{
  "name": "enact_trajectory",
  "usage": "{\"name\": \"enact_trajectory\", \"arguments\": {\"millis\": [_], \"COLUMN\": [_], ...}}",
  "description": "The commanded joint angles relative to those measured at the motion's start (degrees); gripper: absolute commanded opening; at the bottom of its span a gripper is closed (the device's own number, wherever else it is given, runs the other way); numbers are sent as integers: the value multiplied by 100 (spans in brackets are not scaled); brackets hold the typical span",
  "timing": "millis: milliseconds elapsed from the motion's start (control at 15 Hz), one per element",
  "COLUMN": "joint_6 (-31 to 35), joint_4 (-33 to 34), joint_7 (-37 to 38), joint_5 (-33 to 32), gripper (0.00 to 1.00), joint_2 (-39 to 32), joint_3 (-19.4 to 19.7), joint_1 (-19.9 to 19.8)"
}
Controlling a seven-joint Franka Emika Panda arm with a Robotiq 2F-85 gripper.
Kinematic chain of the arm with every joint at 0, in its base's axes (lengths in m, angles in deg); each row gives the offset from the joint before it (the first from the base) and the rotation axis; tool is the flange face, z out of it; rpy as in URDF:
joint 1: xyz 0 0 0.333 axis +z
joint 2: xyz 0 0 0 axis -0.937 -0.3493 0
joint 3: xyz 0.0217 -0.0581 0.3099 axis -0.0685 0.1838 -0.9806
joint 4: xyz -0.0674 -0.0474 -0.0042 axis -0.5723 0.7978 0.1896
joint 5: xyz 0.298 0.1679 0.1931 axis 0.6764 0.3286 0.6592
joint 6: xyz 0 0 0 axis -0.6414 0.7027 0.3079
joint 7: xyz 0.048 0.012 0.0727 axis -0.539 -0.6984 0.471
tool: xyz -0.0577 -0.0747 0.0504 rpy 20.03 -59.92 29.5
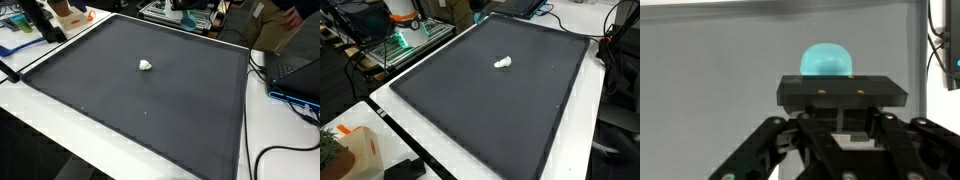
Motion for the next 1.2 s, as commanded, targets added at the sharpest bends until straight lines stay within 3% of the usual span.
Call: {"name": "enact_trajectory", "arguments": {"millis": [0,133,200,733,933,1000,1067,1133], "joint_6": [-14,-14,326,1597,2135,1897,1943,1943], "joint_4": [7,7,-105,-74,-59,-20,-13,-13], "joint_7": [-13,-13,81,-19,-517,-228,-270,-269], "joint_5": [14,14,-179,-2170,-2326,-2195,-2196,-2195], "gripper": [47,47,22,22,22,22,47,47], "joint_2": [1,1,45,145,90,37,33,24], "joint_3": [-48,-48,-156,-462,-260,-349,-326,-325], "joint_1": [-53,-53,-70,-223,-205,-167,-177,-176]}}
